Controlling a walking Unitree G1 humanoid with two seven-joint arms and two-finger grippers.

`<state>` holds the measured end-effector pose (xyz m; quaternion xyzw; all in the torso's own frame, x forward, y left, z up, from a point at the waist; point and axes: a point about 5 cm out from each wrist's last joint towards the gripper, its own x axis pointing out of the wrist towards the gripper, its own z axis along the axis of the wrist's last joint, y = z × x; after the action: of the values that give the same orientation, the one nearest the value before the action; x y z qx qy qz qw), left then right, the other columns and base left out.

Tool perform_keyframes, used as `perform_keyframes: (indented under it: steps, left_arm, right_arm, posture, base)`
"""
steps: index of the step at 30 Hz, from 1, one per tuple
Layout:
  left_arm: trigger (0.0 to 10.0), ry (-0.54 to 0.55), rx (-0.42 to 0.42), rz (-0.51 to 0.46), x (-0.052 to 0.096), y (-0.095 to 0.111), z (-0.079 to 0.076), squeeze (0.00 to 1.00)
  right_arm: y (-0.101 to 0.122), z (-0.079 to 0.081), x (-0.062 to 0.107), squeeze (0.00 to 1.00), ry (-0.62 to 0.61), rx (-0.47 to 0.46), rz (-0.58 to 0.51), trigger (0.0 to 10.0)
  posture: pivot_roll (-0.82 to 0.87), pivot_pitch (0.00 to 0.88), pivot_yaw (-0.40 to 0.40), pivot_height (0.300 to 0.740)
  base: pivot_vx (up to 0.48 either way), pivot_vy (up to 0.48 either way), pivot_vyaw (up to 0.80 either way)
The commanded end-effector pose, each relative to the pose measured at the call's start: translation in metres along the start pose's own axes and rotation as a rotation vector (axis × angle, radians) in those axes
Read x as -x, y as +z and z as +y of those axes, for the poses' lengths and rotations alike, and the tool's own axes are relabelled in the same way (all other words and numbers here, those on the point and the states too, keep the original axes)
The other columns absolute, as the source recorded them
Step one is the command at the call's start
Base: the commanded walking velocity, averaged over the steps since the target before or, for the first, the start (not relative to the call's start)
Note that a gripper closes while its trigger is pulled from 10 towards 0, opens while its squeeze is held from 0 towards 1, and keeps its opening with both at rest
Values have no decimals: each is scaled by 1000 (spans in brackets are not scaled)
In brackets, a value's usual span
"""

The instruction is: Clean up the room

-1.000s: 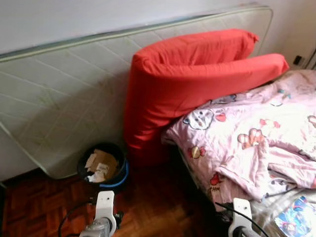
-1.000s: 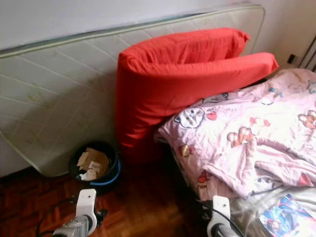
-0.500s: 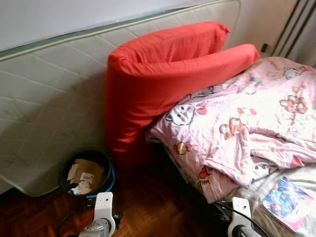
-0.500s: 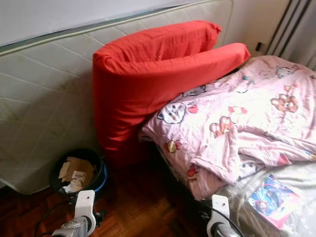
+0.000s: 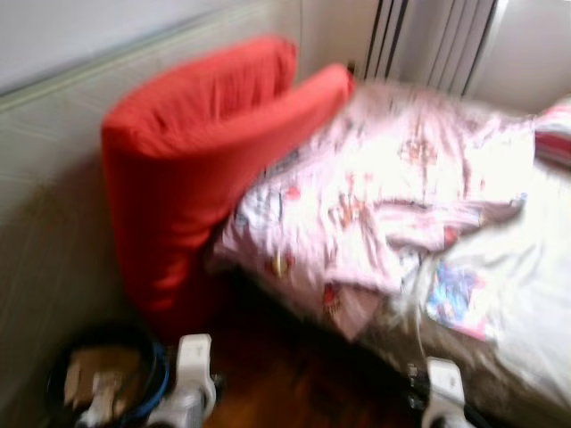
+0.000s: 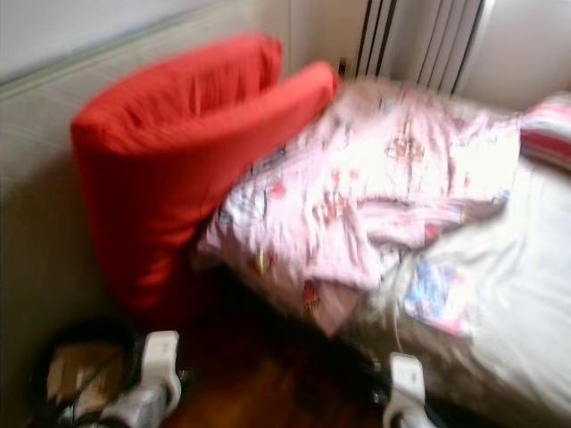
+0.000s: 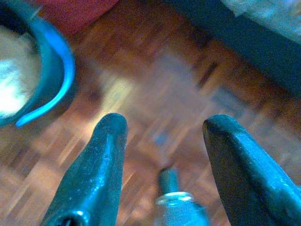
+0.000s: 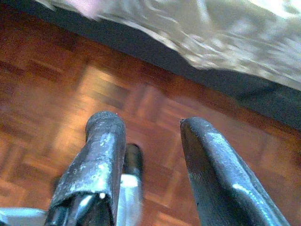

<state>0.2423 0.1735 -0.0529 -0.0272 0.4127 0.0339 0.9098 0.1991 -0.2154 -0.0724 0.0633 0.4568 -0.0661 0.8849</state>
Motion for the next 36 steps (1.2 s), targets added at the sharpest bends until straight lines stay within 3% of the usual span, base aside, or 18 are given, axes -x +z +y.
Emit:
perform_keyframes:
  steps: [1, 26, 36]
  left_arm:
    - [10000, 40, -2, 35, 2, -10, 13, 0]
    - [10000, 45, -3, 22, 2, -9, 13, 0]
    - [10000, 42, -5, 24, 2, -9, 13, 0]
  right_arm:
    - [5, 9, -2, 0, 19, -2, -18, 10000]
    - [6, 8, -2, 0, 7, -2, -17, 10000]
    - [6, 8, -2, 0, 10, -17, -29, 10000]
  posture:
    - [-51, 0, 15, 740]
    - [-54, 0, 12, 740]
    - [-56, 0, 12, 740]
  base:
    - [0, 0, -800]
    - [0, 0, -796]
    - [0, 0, 0]
